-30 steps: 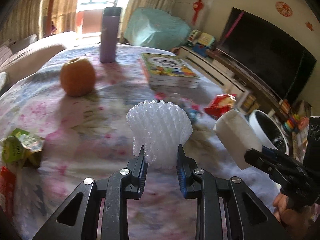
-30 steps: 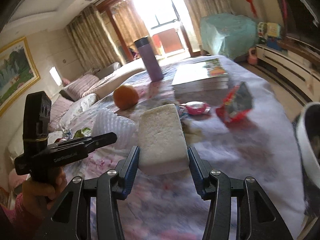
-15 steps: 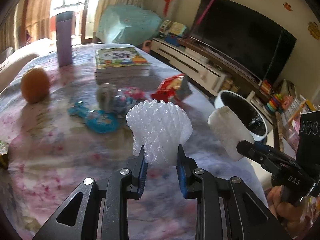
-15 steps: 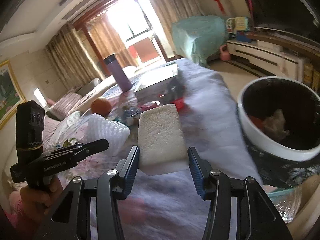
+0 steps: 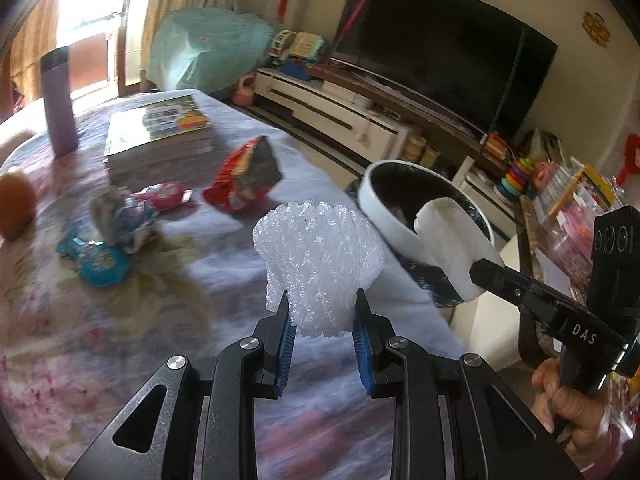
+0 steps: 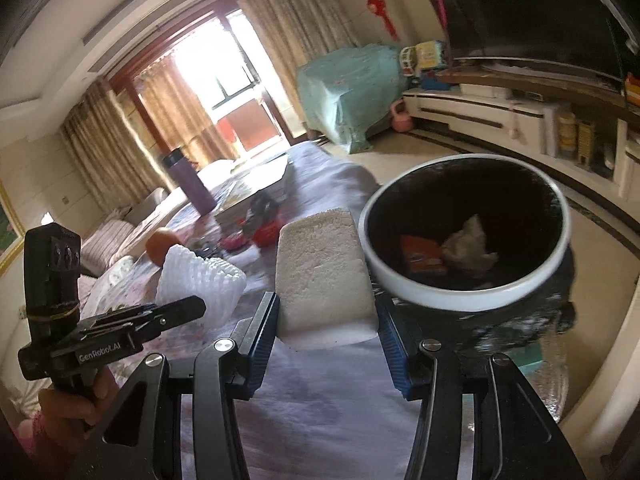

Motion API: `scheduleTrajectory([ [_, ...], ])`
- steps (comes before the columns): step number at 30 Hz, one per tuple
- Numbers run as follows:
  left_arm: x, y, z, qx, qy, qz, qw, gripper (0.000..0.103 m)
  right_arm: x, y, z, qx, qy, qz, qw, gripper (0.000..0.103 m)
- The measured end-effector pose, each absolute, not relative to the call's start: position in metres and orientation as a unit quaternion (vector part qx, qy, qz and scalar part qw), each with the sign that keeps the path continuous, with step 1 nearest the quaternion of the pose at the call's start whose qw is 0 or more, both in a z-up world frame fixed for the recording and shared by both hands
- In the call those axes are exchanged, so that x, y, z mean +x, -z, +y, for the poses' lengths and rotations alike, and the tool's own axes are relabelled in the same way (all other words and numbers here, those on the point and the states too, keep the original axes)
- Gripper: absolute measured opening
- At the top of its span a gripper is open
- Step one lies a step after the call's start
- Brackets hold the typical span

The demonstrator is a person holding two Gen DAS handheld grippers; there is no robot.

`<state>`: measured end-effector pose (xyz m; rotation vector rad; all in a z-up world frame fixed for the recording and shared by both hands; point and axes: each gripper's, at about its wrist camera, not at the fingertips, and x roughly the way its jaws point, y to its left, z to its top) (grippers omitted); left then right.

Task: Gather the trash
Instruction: 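Carry the foam net and white block with both tools over the bin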

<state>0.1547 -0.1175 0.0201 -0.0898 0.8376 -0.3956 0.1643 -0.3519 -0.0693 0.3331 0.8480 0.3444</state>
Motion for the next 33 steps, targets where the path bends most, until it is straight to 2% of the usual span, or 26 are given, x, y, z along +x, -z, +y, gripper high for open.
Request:
scheduleTrajectory([
  [33, 0.213, -0.022, -0.213, 0.009, 0.240, 0.408, 0.881, 0.026, 0.180, 0.068, -0.424, 0.174, -0.098, 0.397, 0.896, 0.050],
])
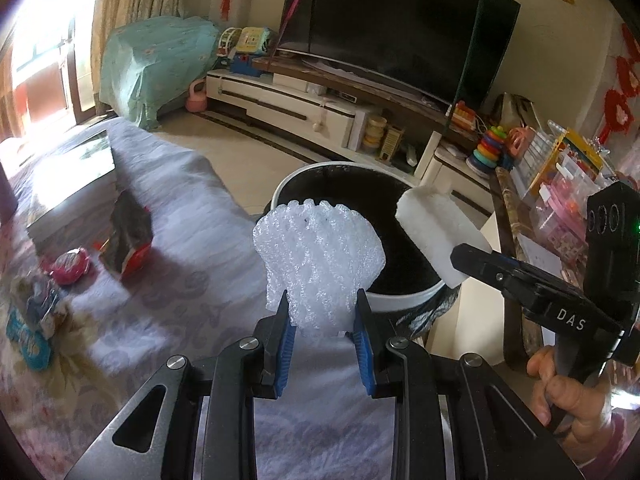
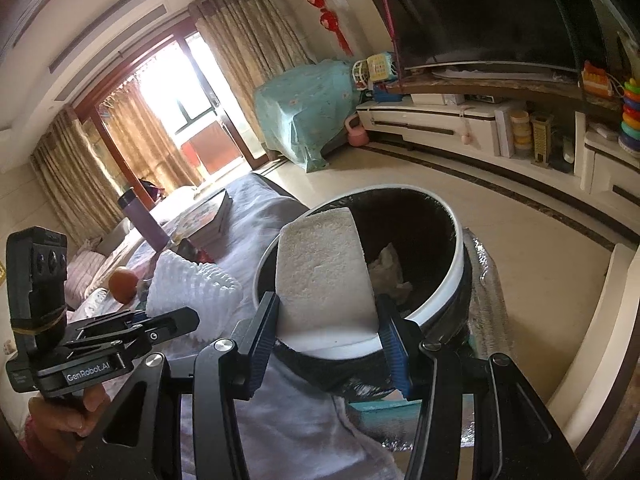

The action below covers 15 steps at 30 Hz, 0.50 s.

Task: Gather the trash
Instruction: 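Carry the foam net and white block with both tools over the bin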

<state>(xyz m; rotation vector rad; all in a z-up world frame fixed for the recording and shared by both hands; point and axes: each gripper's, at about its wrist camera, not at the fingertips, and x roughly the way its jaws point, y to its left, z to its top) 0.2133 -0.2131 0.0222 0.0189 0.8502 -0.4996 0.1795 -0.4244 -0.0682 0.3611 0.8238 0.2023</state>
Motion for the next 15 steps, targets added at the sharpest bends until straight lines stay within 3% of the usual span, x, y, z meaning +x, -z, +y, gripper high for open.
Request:
scheduleTrajectory([
  [15, 0.264, -0.012, -0.252, 0.016, 0.249, 0.422, 0.872, 0.028, 0.207, 0.069, -0.441, 0.171, -0.087, 0.413, 0.891, 0.051],
])
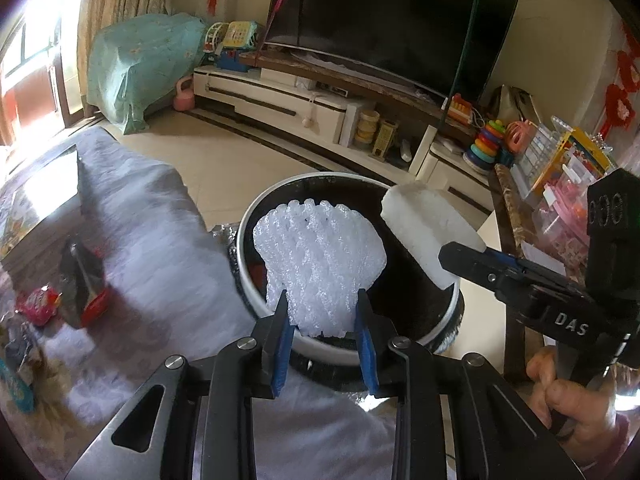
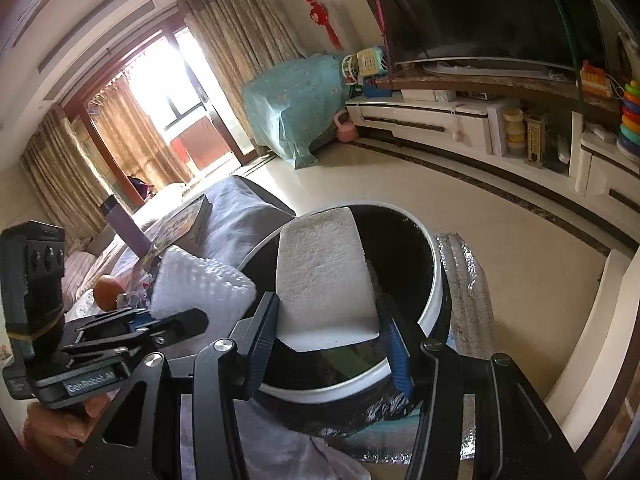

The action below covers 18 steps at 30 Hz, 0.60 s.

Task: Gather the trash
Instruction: 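Open both tools to drop the foam net and block into the bin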

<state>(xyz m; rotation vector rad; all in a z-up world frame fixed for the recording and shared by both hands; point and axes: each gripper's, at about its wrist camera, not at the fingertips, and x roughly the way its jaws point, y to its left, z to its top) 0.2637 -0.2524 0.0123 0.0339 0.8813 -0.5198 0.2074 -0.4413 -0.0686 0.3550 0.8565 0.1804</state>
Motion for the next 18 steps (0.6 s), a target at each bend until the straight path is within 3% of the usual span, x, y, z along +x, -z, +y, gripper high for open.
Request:
scheduleTrajectory([
  [8, 0.285, -0.004, -0.267, 0.013, 0.248, 0.432, 0.867, 0.030, 0.220, 0.071, -0.445, 0.165, -0.082, 0.418, 0.890, 0.053],
  [10, 0.288, -0.003, -0.270, 0.016, 0.248, 0.435, 0.866, 0.040, 0.224, 0.072, -0.445, 0.163, -0.083, 0.421, 0.888, 0.054],
  [11, 0.289, -0.002, -0.271, 0.016, 0.245, 0.438, 0.865, 0.054, 0.226, 0.072, -0.445, 0.163, -0.084, 0.421, 0.888, 0.054],
  [12, 0.290, -0.002, -0.271, 0.016, 0.241, 0.440, 0.865, 0.062, 0.227, 0.073, -0.445, 0.162, -0.082, 0.420, 0.889, 0.057],
  [15, 0.289, -0.001, -0.269, 0.015, 0.239, 0.439, 0.866, 0.062, 0.227, 0.073, -0.450, 0.172, -0.074, 0.416, 0.890, 0.077],
  [18, 0.284, 0.001, -0.263, 0.012, 0.235, 0.439, 0.867, 0.062, 0.223, 0.071, -0.455, 0.185, -0.065, 0.408, 0.892, 0.079],
])
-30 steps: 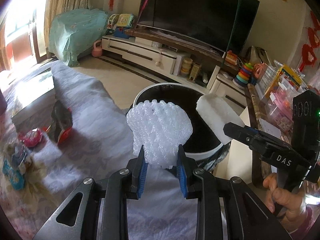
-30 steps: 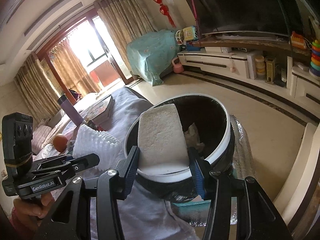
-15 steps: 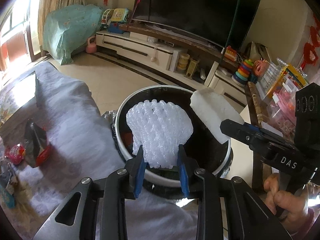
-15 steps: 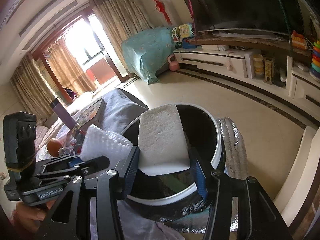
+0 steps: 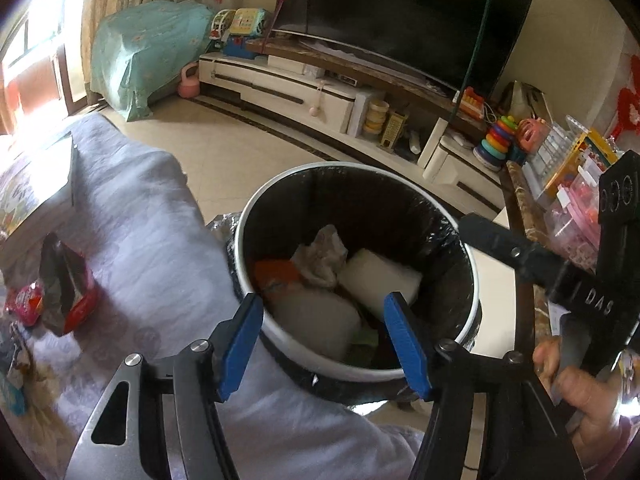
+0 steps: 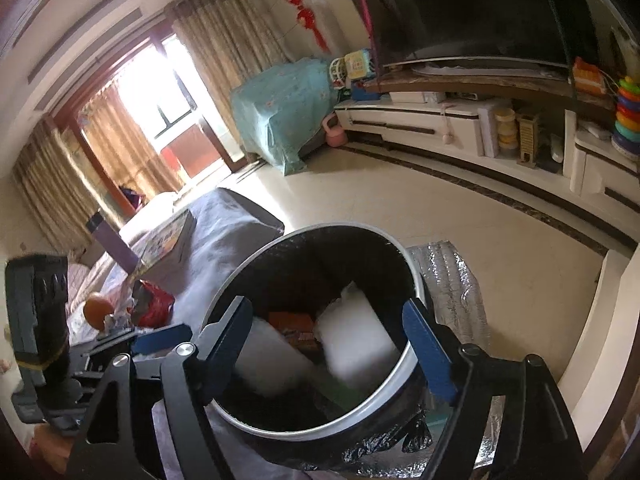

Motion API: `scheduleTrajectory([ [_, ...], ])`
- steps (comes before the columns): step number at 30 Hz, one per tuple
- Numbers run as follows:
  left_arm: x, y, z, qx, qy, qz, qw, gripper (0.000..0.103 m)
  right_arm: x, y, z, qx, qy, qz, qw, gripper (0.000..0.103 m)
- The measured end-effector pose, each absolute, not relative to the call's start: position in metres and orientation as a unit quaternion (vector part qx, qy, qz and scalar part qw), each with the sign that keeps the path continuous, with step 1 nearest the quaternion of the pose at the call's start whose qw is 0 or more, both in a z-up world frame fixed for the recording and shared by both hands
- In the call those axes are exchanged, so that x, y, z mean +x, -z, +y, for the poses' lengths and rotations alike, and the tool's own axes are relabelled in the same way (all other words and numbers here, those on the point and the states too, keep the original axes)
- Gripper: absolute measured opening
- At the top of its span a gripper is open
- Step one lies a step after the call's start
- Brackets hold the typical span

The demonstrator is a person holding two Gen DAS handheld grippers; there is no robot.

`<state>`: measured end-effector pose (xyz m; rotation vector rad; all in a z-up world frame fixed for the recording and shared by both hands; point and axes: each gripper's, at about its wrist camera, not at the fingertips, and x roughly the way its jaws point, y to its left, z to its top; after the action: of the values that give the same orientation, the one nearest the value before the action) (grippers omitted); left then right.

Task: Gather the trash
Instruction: 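Open both tools to drop the foam net and block into the bin, then move both tools back toward the blue lollipop package and red chip bag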

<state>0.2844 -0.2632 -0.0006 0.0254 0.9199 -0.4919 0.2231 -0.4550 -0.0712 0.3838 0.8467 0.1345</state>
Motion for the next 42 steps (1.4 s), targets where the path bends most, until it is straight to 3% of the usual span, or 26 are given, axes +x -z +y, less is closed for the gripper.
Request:
scheduleTrajectory([
  [5, 0.264, -0.002, -0.249, 0.008, 0.227, 0.426, 0.876, 0.064, 0.215, 0.069, -0.453, 0.196, -0.064, 0.404, 0.891, 0.080],
  [9, 0.239, -0.001, -0.229, 0.003, 0.214, 0.414, 0.885, 0.067, 0.209, 0.068, -0.444, 0.202, -0.068, 0.401, 0.891, 0.088],
  [27, 0.154, 0.012, -0.106, -0.075, 0.118, 0.420, 0.897, 0.067, 0.194, 0.068, -0.338, 0.184, -0.166, 0.406, 0.879, 0.090],
  [42, 0.133, 0.009, -0.058, -0.119, 0.052, 0.421, 0.898, 0.067, 0.202, 0.080, -0.275, 0.155, -0.221, 0.427, 0.863, 0.090],
])
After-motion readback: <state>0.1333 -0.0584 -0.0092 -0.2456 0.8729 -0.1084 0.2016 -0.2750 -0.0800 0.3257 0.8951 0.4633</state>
